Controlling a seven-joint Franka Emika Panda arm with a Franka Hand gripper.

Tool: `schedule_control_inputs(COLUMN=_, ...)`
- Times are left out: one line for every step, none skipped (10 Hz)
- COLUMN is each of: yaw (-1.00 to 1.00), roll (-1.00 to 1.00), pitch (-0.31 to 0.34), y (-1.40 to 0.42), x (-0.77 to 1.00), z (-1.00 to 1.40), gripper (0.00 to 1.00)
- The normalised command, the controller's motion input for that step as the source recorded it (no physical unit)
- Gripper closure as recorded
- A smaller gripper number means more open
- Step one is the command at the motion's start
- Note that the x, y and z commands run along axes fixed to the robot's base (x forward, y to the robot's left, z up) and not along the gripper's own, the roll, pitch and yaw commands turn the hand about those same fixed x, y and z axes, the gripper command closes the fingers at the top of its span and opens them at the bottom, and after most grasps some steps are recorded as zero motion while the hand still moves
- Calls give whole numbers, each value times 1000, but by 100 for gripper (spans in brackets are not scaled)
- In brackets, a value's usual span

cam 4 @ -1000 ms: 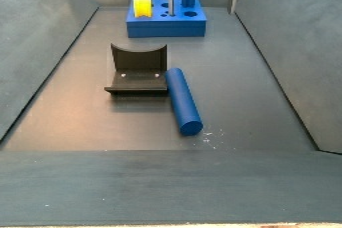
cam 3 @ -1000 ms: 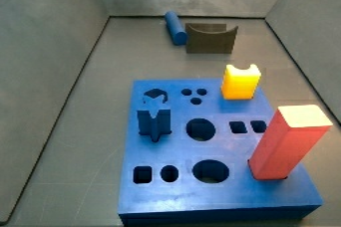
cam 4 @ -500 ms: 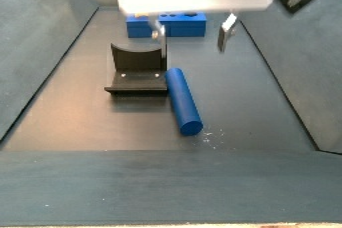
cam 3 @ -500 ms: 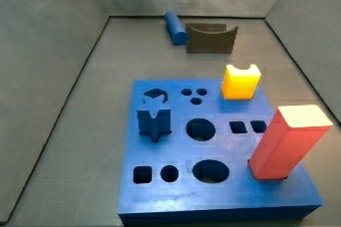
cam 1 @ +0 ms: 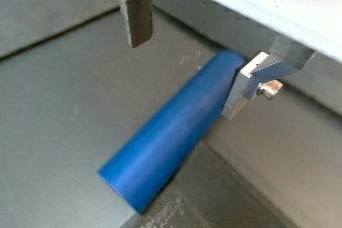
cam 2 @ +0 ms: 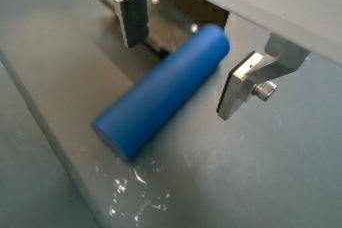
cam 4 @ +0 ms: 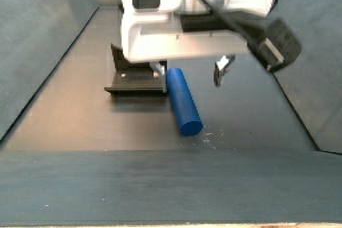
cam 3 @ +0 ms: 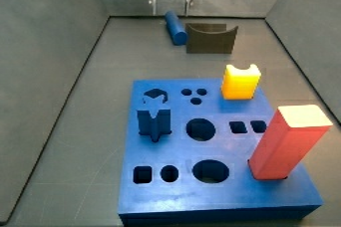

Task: Pick up the round object. Move up. Place the round object on the fixture. Regrasp the round object. Move to above the board. Insert the round object.
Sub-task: Pick up the round object.

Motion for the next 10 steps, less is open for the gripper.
schedule_control_inputs(yaw=86, roll=-60, pitch=-11, y=0, x=0, z=-551, gripper=0)
schedule_control_inputs(yaw=77, roll=-54, pitch=-70, y=0, x=-11, z=-460, gripper=0)
schedule_control_inputs(yaw=80, roll=-51, pitch=-93, y=0, x=-51, z=-397, gripper=0)
schedule_control_inputs(yaw=103, roll=-33, pitch=-79, y=0, x=-37, z=-357, gripper=0)
schedule_control_inputs(yaw=91, roll=-20, pitch=-66, y=-91, x=-29, z=-177, gripper=0)
schedule_control_inputs(yaw=134, roll=0, pitch=-50, y=-240, x=-31, z=0, gripper=0)
schedule_control_inputs(yaw=140, roll=0, pitch=-56, y=-177, x=-57, z=0, gripper=0)
schedule_control_inputs(yaw=0, roll=0, pitch=-10, y=0, x=-20, z=0, gripper=0)
schedule_control_inputs(yaw=0, roll=0, pitch=-14, y=0, x=0, z=0, gripper=0)
schedule_control_inputs(yaw=0, roll=-114, pitch=-186, y=0, x=-46, z=-334, gripper=0)
